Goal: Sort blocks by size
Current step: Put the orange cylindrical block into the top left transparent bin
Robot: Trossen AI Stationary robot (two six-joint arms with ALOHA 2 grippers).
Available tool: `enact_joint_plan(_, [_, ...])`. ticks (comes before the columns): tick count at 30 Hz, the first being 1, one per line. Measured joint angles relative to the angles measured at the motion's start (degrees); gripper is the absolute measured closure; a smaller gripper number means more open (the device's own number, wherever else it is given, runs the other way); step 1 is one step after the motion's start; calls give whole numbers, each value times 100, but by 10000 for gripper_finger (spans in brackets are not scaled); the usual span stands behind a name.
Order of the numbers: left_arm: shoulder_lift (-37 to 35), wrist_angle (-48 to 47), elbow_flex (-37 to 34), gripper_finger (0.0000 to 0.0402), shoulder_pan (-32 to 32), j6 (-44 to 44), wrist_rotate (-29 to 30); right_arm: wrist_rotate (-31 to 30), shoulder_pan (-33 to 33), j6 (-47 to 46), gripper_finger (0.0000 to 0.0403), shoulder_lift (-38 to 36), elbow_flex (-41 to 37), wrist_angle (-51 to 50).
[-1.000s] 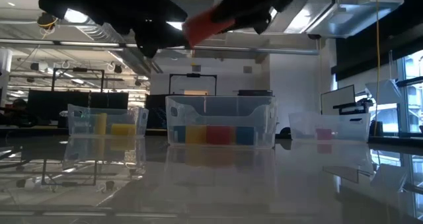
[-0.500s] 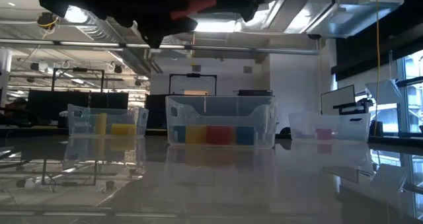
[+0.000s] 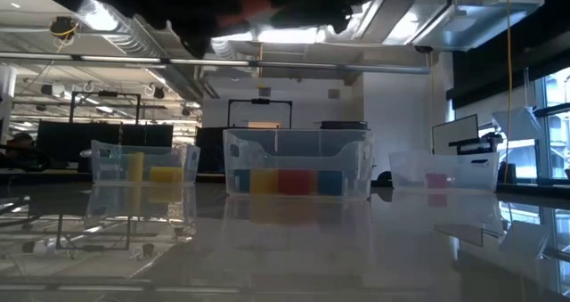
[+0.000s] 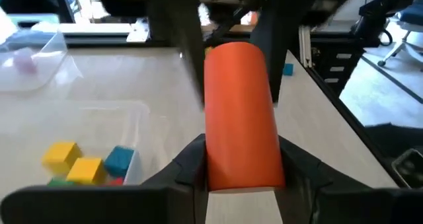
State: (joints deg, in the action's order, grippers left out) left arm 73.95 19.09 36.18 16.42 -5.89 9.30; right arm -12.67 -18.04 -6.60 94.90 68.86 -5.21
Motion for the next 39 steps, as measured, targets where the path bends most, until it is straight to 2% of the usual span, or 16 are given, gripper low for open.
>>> enact_joint_plan(4, [-781,-1115,2,290,-125,-374,428,618,0,-926,185,-390,658,-1360])
enact_joint_plan(7, [-1359,-2199,2,290,-377,-827,961,643,-109,-1420,173,-497,892,-2100])
enact_joint_plan(12, [-1913,-3430,2,290,-1113,-1345,1889,-340,-339,-1415,170,-502,914,-2665])
enact_joint_plan(16, [-1943,-4215,2,289,-1952,-1684,1995,-1209,-454,-1553,179,-310,855,-3031])
enact_joint_plan(20, [-1902,-5148,1,287,-2824,-2009,2002,-1478,-448,-1822,188,-262,483,-2807])
enact_joint_plan(25, [-1597,-5115,2,286,-3959,-1916,1935,-1375,-498,-2523,194,-239,-174,-2738])
enact_joint_plan(28, [-1191,-4876,2,286,-4647,-1610,1610,-1534,-532,-2899,194,-239,-564,-2648])
enact_joint_plan(31, [-768,-4671,2,286,-5168,-1330,1291,-1531,-525,-3058,194,-239,-977,-2035])
enact_joint_plan(35, [-432,-4662,2,285,-5581,-1247,1201,-1457,-518,-3049,194,-240,-1297,-1363])
enact_joint_plan(39, [-327,-4547,2,274,-5779,-817,680,-1480,-520,-2990,194,-241,-1342,-1325])
